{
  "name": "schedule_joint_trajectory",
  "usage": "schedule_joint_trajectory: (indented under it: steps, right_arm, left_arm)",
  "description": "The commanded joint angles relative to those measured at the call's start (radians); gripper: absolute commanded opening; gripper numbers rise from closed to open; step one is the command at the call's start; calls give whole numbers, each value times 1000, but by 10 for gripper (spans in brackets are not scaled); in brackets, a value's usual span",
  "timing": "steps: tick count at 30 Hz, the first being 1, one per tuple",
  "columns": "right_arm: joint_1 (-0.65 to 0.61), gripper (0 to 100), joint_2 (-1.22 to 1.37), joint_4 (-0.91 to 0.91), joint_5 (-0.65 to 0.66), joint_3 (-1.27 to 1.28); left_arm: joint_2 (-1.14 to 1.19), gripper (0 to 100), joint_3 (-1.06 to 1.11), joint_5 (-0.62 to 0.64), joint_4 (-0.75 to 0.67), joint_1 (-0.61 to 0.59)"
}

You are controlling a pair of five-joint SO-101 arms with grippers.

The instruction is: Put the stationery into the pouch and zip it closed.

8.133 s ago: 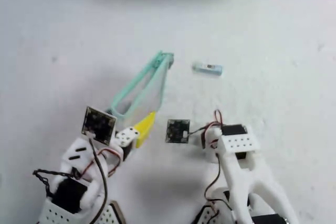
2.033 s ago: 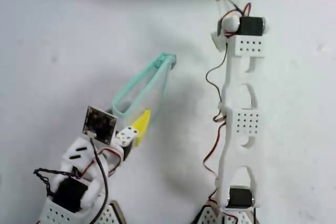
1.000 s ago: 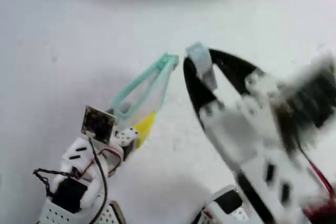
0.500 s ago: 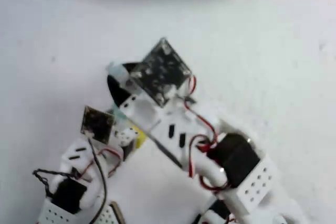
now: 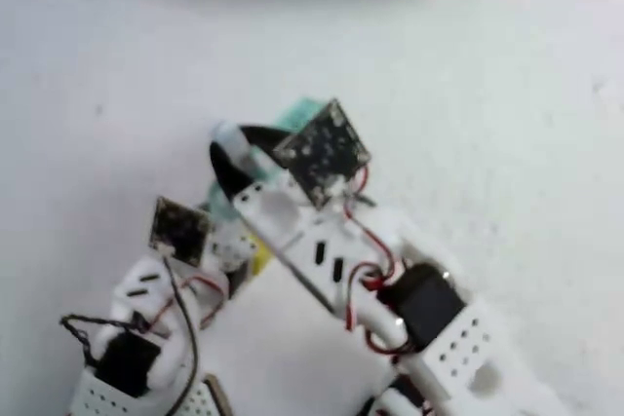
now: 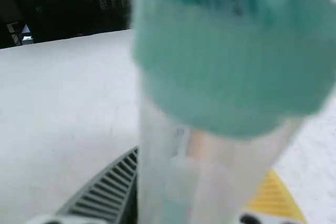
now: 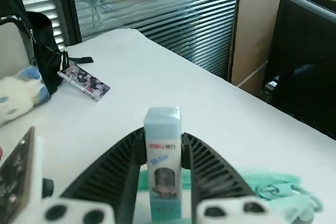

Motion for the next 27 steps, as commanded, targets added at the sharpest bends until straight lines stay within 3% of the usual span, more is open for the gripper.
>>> schedule_joint_trajectory:
  steps: [1, 5, 9, 11, 18, 23, 27]
  right_arm:
    - [15, 18, -18, -67, -71, 15]
    - [28, 43, -27, -31, -74, 11]
    - [73, 218, -50, 77, -77, -9]
    - [77, 261, -65, 105, -72, -11]
    - [82, 221, -130, 157, -69, -175]
    - [108, 208, 28, 377, -69, -410]
    - [185, 208, 265, 584, -109, -655]
  left_arm:
    - [-12, 255, -6, 11, 0, 7]
    - [-12, 255, -6, 11, 0, 7]
    - [-12, 255, -6, 11, 0, 7]
    - [-12, 255, -6, 11, 0, 7]
    - [-12, 255, -6, 11, 0, 7]
    - [-12, 211, -6, 6, 0, 8]
    - [-12, 153, -6, -80, -2, 18]
